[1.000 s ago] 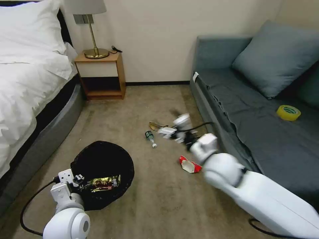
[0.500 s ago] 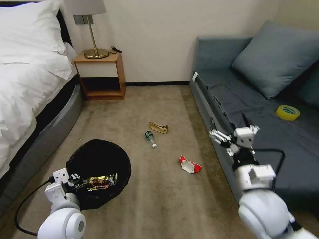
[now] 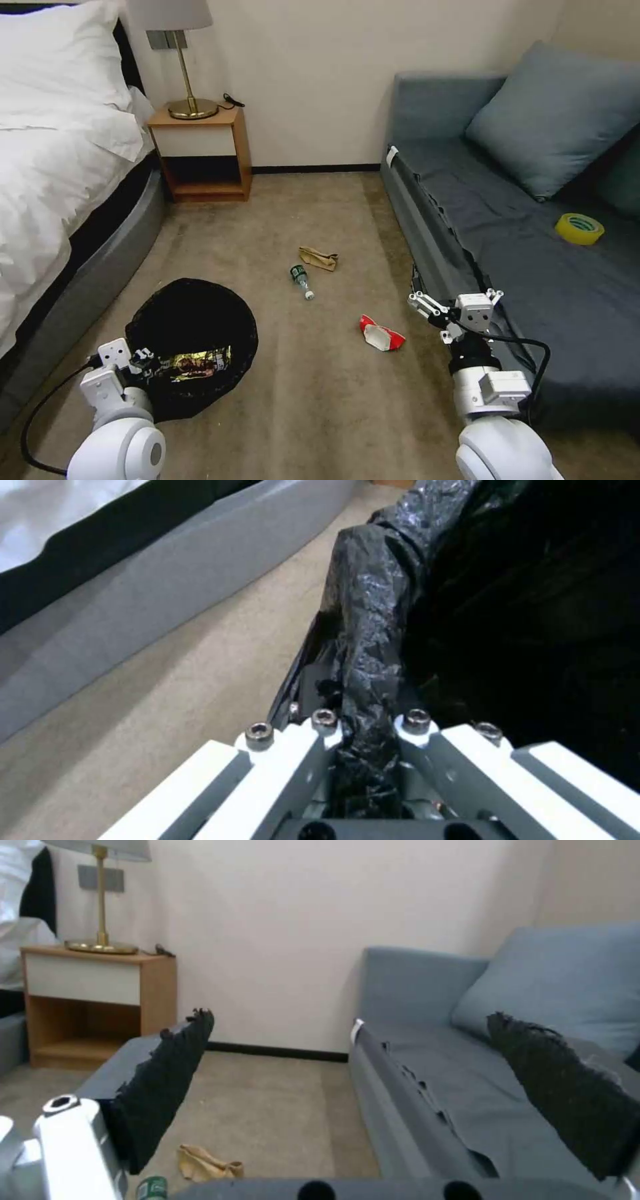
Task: Pick up the trash bin, then pick up the garbage on the floor and place it into the trash bin.
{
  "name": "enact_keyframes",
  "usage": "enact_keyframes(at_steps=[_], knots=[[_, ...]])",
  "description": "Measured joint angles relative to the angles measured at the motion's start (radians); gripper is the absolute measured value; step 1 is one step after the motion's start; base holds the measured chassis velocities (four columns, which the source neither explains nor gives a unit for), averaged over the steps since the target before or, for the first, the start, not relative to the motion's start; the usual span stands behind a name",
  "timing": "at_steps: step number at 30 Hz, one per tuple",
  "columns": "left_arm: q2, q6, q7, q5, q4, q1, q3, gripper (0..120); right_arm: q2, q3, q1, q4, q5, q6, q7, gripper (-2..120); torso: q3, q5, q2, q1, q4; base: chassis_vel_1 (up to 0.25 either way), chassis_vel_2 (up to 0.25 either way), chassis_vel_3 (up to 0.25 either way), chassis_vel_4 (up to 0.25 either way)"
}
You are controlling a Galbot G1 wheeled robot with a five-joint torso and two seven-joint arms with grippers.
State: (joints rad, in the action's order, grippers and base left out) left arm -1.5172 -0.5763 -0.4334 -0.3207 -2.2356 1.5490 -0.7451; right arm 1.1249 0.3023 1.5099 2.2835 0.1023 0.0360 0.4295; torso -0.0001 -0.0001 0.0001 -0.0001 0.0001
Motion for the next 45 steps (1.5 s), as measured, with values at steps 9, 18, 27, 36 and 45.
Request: enact_keyframes(at_steps=[9, 18, 27, 36, 45], knots=[[0.0, 0.001, 0.001, -0.002, 0.005, -0.008, -0.022, 2, -0.038, -0.014, -0.044, -0.034, 0.022, 0.001, -0.004, 100, 0.0, 0.0001, 0.0, 0.0, 0.0, -0.211, 0.216, 0.208, -0.212], [0.0, 0.004, 0.003, -0.011, 0.015, -0.019, -0.035, 2, -0.091, -0.035, -0.101, -0.083, 0.052, 0.007, -0.012, 100, 0.0, 0.0001, 0.0, 0.0, -0.0001, -0.13, 0.126, 0.128, -0.128], [0.0, 0.013, 0.005, -0.018, 0.022, -0.023, -0.067, 2, -0.246, -0.197, -0.288, -0.281, 0.304, 0.164, -0.069, 100, 0.0, 0.0004, 0.0, 0.0, -0.0001, 0.0, 0.0, 0.0, 0.0], [-0.006, 0.027, 0.006, -0.016, 0.036, -0.017, -0.069, 2, -0.342, -0.372, -0.449, -0.435, 0.514, 0.432, -0.231, 100, 0.0, 0.0002, 0.0, 0.0, -0.0001, 0.0, 0.0, 0.0, 0.0], [-0.014, 0.032, 0.007, -0.008, 0.04, -0.012, -0.069, 2, -0.349, -0.523, -0.574, -0.622, 0.54, 0.491, -0.362, 100, 0.0, 0.0002, 0.0, 0.0, -0.0001, 0.0, 0.0, 0.0, 0.0]])
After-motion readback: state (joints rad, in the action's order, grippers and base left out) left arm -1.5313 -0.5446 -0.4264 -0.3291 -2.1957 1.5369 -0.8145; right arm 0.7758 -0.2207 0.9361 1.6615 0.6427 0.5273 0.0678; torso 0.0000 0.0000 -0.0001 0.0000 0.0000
